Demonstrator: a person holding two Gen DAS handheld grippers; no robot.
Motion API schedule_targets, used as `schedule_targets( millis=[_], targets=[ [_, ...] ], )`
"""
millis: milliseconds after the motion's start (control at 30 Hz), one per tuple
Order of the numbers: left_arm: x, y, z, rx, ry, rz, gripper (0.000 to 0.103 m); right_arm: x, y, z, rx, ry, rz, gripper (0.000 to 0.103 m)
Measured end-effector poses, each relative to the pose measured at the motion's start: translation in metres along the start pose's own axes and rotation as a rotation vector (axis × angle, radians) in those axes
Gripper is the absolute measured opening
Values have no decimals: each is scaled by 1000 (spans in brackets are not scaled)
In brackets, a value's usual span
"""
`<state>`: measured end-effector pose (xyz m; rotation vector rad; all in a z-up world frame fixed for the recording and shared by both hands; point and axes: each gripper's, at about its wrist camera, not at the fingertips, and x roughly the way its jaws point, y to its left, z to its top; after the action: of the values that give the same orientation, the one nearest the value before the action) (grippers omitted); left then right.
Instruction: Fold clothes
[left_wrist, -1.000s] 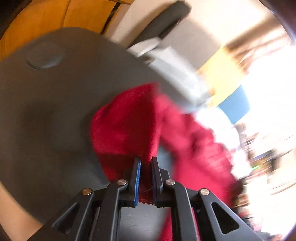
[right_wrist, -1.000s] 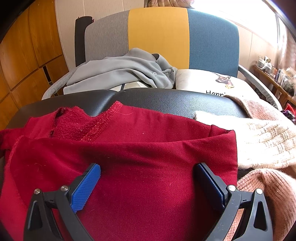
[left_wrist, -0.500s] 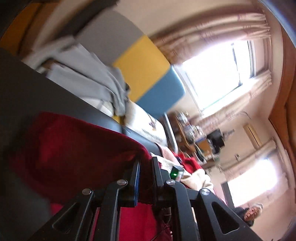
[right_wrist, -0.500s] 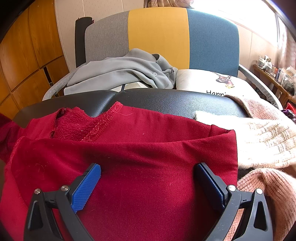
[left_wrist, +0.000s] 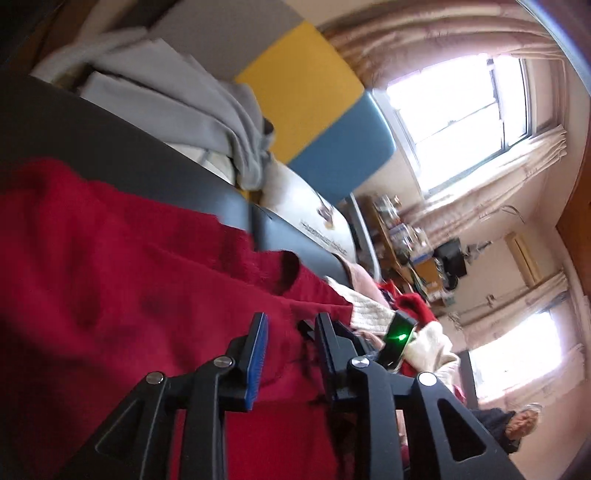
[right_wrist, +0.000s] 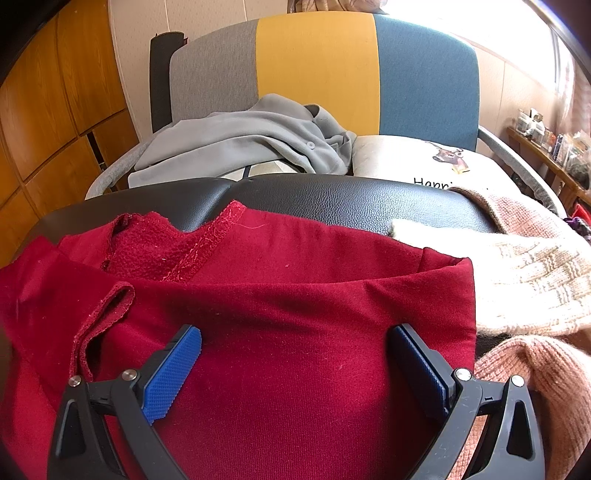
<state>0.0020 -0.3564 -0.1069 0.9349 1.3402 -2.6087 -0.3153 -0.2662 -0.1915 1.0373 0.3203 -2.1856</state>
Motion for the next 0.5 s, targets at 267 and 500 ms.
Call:
schedule_targets(
  millis=[267, 500],
  targets=[
    [-30, 68, -74, -44, -62, 176, 27, -54, 20, 11, 136, -71, 242, 101],
    [-39, 75, -73, 28, -136, 231, 31, -22, 57, -3, 273, 102, 453, 93]
  ],
)
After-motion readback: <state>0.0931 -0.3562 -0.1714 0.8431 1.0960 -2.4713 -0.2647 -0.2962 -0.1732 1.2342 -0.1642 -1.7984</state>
